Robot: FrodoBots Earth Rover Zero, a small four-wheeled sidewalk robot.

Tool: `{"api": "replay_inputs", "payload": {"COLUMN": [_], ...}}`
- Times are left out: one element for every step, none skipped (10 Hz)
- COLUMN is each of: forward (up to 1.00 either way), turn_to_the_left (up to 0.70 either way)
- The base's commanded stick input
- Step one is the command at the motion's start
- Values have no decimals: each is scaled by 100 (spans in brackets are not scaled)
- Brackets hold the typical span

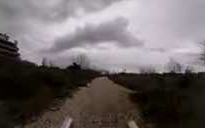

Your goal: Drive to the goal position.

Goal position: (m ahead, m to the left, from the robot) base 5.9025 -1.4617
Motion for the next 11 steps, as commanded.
{"api": "replay_inputs", "payload": {"forward": [70,70,70,70,70,70,70,70,70,70,70], "turn_to_the_left": [0,0,0,-4,-17,-33,-11,0,0,0,0]}}
